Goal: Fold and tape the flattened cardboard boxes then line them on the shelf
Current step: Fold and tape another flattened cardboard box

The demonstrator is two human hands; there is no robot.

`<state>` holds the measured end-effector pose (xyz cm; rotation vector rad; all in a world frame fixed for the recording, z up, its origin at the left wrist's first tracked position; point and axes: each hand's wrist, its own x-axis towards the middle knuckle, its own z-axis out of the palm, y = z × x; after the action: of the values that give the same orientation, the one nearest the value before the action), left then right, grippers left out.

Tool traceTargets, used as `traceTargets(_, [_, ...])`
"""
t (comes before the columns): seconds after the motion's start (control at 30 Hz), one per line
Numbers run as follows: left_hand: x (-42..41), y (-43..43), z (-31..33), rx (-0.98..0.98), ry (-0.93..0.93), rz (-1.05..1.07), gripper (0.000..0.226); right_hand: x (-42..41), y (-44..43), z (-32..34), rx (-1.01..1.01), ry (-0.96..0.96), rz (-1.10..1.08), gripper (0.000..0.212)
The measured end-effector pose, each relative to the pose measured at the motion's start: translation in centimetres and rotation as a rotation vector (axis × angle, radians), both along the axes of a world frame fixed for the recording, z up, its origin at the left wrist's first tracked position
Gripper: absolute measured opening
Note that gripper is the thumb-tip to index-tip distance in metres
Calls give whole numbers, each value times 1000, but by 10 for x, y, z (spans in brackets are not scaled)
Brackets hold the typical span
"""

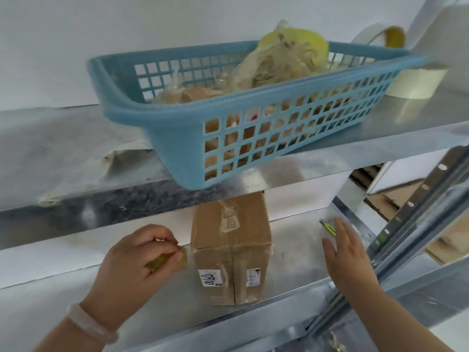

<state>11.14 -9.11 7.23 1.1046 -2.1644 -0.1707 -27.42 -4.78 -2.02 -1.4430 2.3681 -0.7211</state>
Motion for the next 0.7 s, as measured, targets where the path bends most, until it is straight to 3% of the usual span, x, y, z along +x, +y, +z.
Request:
traceTargets(0.07, [-3,4,0,-11,-9,31,30,-34,-8,-23,214,24,-62,51])
traceTargets(0.13, [-6,10,0,-8,-4,68,30,-54,-11,-40,383,202,-27,41])
traceTargets(0.23, [-7,17,0,31,30,137,29,-57,-3,-49,436,341,5,30])
traceTargets(0.3, [-8,21,0,38,38,177,28,-54,-3,-49,377,327,-19,16])
traceTargets(0.43, [-8,28,0,49,41,230,29,-51,-11,-45,281,137,-119,5])
traceTargets(0.57, [-6,29,-1,66,65,235,27,-29,-8,-30,227,-208,-251,35])
traceTargets(0.7, [-3,26,-4,84,90,177,28,15,20,9,-36,-474,-297,34])
